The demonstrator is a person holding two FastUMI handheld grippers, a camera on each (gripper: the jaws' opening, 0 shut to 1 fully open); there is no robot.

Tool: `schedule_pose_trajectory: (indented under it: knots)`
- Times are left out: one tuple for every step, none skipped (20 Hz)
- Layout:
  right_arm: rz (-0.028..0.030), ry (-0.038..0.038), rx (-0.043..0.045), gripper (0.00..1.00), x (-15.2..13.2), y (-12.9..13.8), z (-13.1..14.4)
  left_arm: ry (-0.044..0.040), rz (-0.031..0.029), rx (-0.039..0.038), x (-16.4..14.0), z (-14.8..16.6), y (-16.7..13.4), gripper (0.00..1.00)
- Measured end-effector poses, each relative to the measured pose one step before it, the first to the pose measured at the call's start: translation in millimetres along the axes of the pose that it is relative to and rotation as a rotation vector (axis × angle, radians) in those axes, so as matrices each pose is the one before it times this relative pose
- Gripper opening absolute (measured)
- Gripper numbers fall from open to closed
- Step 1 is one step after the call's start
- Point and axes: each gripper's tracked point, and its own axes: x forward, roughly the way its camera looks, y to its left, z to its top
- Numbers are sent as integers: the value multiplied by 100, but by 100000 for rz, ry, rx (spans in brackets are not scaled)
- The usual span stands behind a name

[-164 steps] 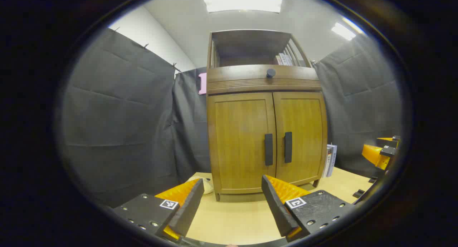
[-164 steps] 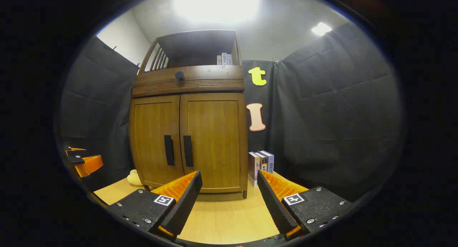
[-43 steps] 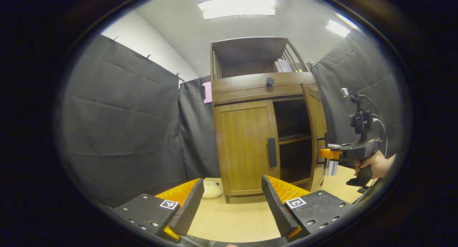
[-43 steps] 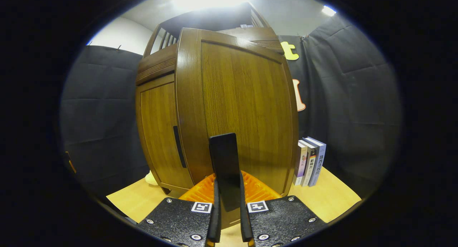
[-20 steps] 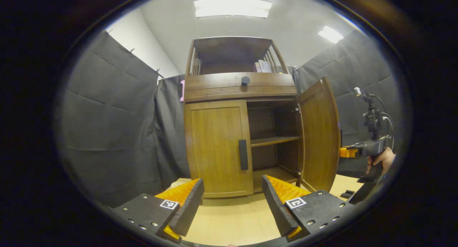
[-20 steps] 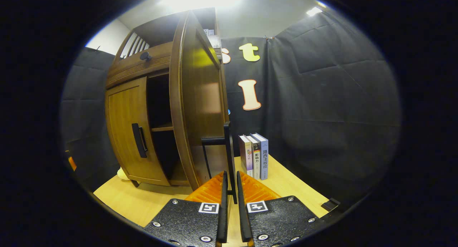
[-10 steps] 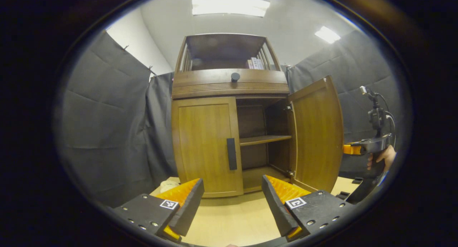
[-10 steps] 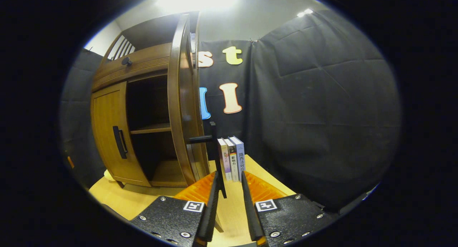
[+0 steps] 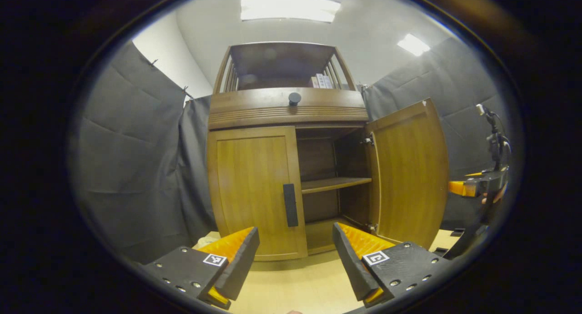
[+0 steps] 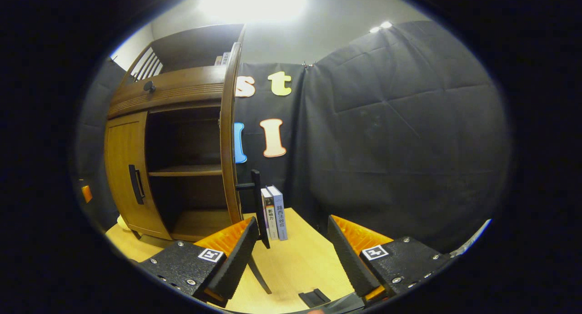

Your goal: Open the right door of the double-door shoe cabinet with the right hand, and open the left door with the left hand.

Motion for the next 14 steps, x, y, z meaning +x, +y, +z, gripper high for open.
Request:
schedule_pose_trajectory:
  knots:
    - [421, -1800, -531, 94, -668, 246, 609, -258, -113, -189, 32, -3, -15, 92]
    - [638, -1341, -832, 94, -562, 253, 512, -476, 85, -232, 169, 136, -58, 92]
    - [892, -1200, -1202, 94, -607, 238, 364, -311, 46, -426, 124, 1, -37, 92]
    - [518, -883, -1501, 92, -455, 62, 186, -326, 130, -514, 199, 91, -119, 92]
    - [442, -613, -1121, 94, -553, 121, 360, -542, 281, -693, -3, 61, 8, 92]
    - [424, -386, -332, 92, -314, 278, 242, -63, 127, -850, 214, 17, -164, 92]
    - [335, -930, -101, 92, -467, 272, 266, 279, 217, -1089, -3, -59, -62, 92]
    - [-303, -1281, -520, 92, -225, 120, 432, -65, 183, -1078, 13, 31, -153, 92]
    - [-194, -932, -873, 92, -303, 79, 50, -297, 141, -942, 171, 110, -31, 92]
    - [58, -77, -699, 92, -194, 113, -84, -343, 278, -591, 236, 104, -66, 92]
    - [785, 694, -138, 94, -199, 226, -202, -763, 416, -295, 179, 57, 158, 92]
    - [1041, 881, 185, 94, -34, 379, -325, -1144, 0, -212, 380, 260, -98, 92]
    - [707, 1300, 220, 94, -92, 237, -317, -344, 422, -2, 331, 54, 102, 92]
    - [799, 1004, -136, 94, -25, 257, -370, -148, 706, 279, 222, 3, 106, 92]
